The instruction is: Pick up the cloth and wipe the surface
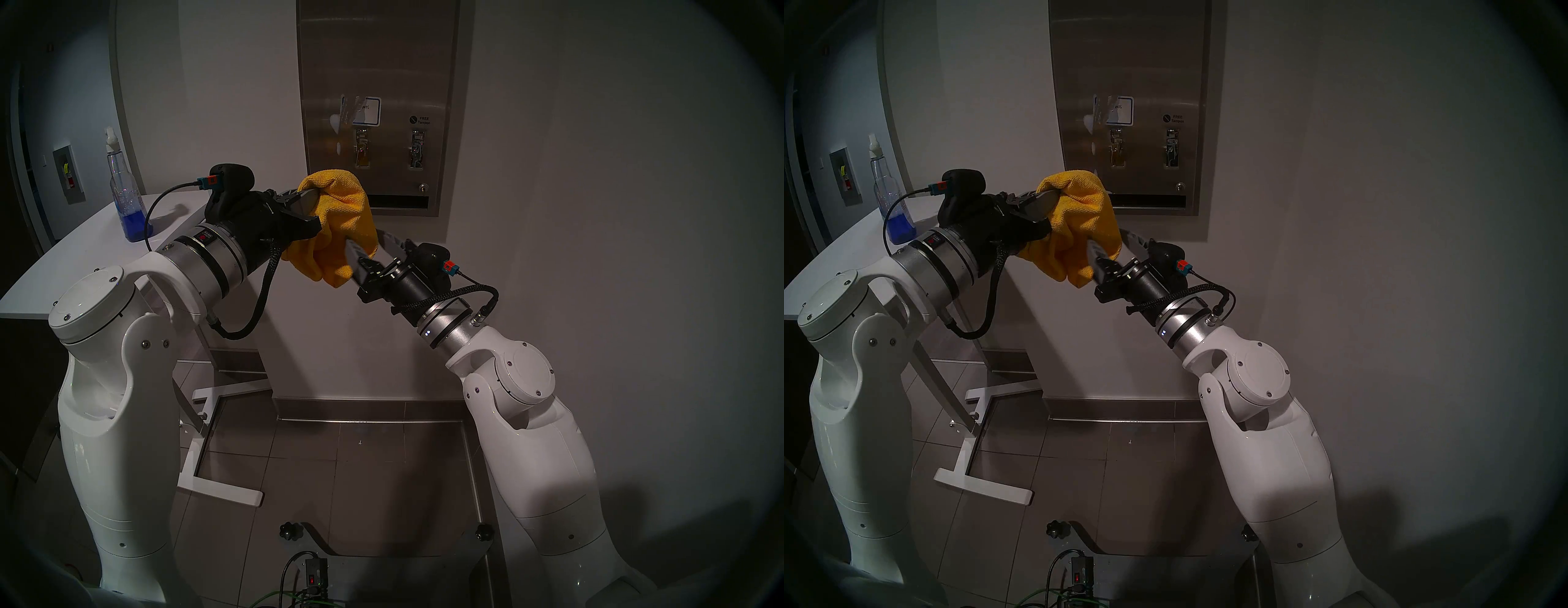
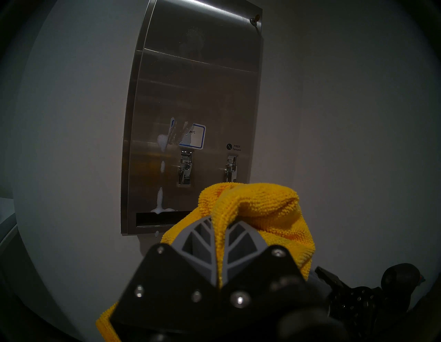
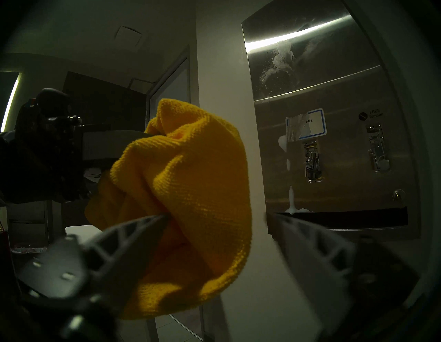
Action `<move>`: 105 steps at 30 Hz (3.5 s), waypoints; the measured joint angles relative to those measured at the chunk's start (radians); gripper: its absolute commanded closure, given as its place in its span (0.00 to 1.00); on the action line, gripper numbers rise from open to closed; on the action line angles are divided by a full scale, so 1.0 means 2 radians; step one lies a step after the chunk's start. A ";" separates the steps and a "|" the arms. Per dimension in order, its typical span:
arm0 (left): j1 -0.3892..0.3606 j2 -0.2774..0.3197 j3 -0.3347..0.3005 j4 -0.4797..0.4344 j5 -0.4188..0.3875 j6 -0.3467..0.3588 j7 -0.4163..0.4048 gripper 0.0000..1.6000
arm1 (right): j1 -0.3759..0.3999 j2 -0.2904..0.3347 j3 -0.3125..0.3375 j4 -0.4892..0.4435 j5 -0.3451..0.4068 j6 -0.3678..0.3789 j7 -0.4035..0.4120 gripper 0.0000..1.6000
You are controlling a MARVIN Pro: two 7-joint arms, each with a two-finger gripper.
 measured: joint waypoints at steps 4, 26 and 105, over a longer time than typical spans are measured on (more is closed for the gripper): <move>0.000 0.000 0.000 0.000 0.000 0.000 0.000 1.00 | 0.003 -0.002 0.000 0.006 0.001 -0.004 0.003 1.00; 0.000 -0.001 0.004 -0.005 0.015 -0.002 0.001 0.00 | 0.007 -0.002 0.019 0.005 -0.003 -0.027 0.020 1.00; 0.000 -0.014 0.020 -0.013 0.037 0.000 0.016 0.00 | 0.270 -0.208 0.055 0.248 -0.210 -0.130 -0.162 1.00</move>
